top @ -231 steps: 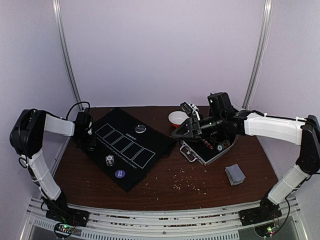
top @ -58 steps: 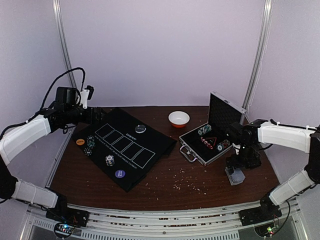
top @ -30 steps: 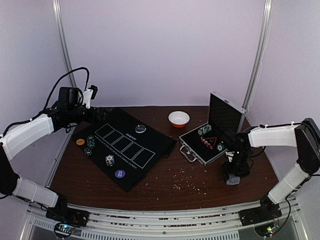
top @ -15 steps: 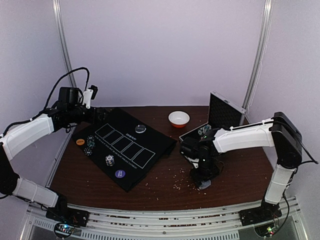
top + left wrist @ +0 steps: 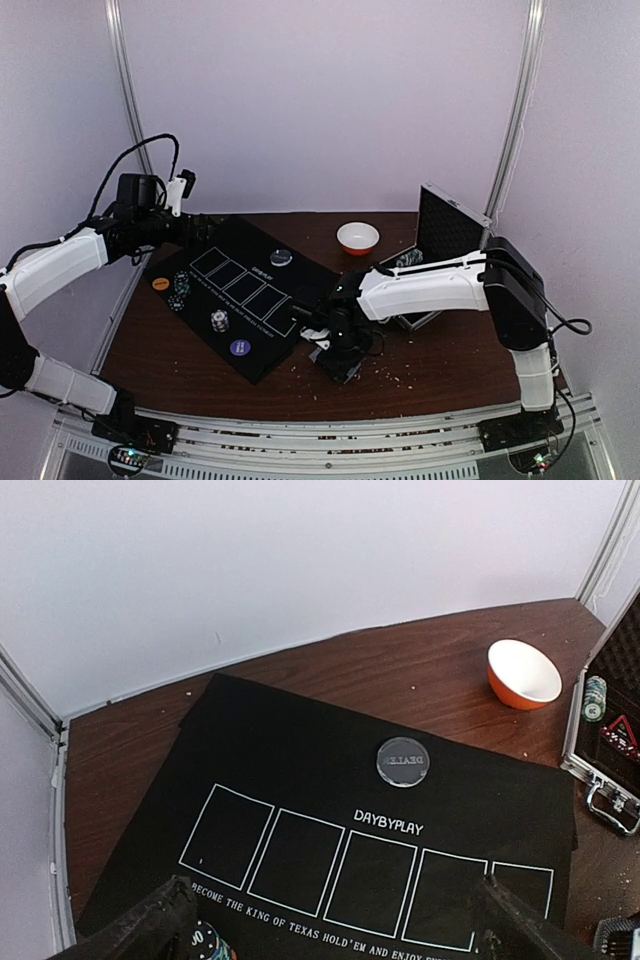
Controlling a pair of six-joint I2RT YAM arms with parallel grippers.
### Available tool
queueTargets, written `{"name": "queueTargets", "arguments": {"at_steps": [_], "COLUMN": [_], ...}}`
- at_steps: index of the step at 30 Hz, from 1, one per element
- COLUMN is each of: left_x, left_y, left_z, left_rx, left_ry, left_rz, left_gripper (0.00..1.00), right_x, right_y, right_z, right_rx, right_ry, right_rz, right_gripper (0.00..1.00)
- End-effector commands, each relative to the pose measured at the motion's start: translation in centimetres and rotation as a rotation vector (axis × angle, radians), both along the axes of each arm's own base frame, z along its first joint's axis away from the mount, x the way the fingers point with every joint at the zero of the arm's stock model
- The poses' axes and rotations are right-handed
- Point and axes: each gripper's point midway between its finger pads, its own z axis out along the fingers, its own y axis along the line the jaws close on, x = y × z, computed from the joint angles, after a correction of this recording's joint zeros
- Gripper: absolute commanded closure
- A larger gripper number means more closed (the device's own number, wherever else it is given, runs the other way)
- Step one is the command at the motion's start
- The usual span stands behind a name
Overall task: Distribute texas hold em gaming equipment
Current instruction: Move the poker card to the center of the board, then pick up the poker card from the center of the board.
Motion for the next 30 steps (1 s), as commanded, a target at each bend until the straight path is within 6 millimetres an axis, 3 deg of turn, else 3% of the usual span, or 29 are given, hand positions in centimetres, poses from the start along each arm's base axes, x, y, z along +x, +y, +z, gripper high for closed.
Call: {"name": "queueTargets", "arguments": {"at_steps": [1, 6, 11, 18, 24, 30], "left_x": [0.4, 0.2, -0.7, -4.2, -6.8, -7.0], "left_y": [-0.5, -0.8, -2.5, -8.4, -11.7, -12.4], "left_z": [1.3, 0.7, 0.2, -2.2, -4.6, -4.9], "left_rx": [-0.012, -0.026, -0.032, -0.053, -0.073, -0.074], "left_ry": [-0.053, -0.028, 0.001, 0.123, 0.213, 0.226], "left_rz": [-0.025, -0.031, -0.078, -0.246, -0.329, -0.338], "left_gripper": [0.02, 0.05, 0.07, 0.12, 0.13, 0.13], "right_x": [-0.9, -0.9, -0.1, 0.1, 0.2, 0.1], "right_y": [-1.8, -1.3, -0.1, 1.2, -0.5, -0.5], "right_z": [-2.0, -1.1, 1.0, 3.8, 2.0, 0.6], "right_rx": [-0.126, -0.048, 0.148, 0.492, 0.544, 0.556], "right_ry": [0.022, -0.007, -0.115, -0.243, -0.313, -0.314], "right_rz": [0.133, 0.135, 0.075, 0.03, -0.004, 0.002], "right_gripper": [0.26, 0.02, 0.0, 0.0, 0.0, 0.0]}}
